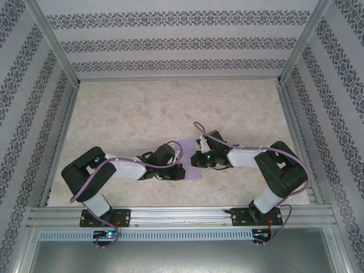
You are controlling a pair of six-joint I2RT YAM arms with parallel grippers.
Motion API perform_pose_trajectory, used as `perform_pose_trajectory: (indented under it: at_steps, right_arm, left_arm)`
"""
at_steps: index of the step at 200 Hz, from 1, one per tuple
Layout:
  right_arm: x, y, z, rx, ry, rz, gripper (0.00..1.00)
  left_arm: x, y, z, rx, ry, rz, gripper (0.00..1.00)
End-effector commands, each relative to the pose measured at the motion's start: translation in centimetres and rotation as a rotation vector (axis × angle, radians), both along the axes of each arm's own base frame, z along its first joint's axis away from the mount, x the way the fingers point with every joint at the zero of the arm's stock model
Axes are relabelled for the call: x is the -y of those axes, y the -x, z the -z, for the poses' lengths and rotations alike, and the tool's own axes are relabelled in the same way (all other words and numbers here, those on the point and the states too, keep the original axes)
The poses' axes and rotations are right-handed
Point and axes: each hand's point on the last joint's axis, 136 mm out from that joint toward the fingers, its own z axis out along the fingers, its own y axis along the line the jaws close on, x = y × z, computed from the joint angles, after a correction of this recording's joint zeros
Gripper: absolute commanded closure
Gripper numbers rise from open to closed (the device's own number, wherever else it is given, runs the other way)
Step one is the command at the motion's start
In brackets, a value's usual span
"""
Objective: Fold a paper plane with a square sheet of paper (fold left side to right side)
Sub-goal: Fold the triangle a second time at the center of the table.
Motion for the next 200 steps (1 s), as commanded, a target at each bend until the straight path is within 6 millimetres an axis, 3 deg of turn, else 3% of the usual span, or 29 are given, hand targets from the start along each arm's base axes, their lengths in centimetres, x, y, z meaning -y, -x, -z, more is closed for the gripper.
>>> perform_pose_trajectory:
  at_steps: [1, 70, 121, 157, 200]
  right_arm:
    - [2.8, -1.9, 1.5, 0.019, 0.100, 0.059, 1.00]
    - [5.2, -4.4, 1.3, 0.016, 0.077, 0.116, 1.00]
    - [5.1, -5.0, -2.6, 0.075, 0.011, 0.124, 1.00]
    - [3.1, -3.2, -4.7, 0.066, -0.109, 0.097, 1.00]
    - [-0.7, -1.3, -4.3, 0.013, -0.177, 0.032, 1.00]
  left_arm:
    - [-3.6, 2.5, 4.6, -0.107, -0.183, -0.034, 1.00]
    - [-3.1, 2.2, 4.1, -0.087, -0.154, -0.027, 1.00]
    - [-2.4, 1.8, 3.3, -0.070, -0.126, -0.022, 1.00]
    - [-2.1, 1.5, 3.0, -0.062, -0.116, -0.016, 1.00]
    - [-1.8, 1.3, 2.8, -0.056, -0.110, -0.011, 1.00]
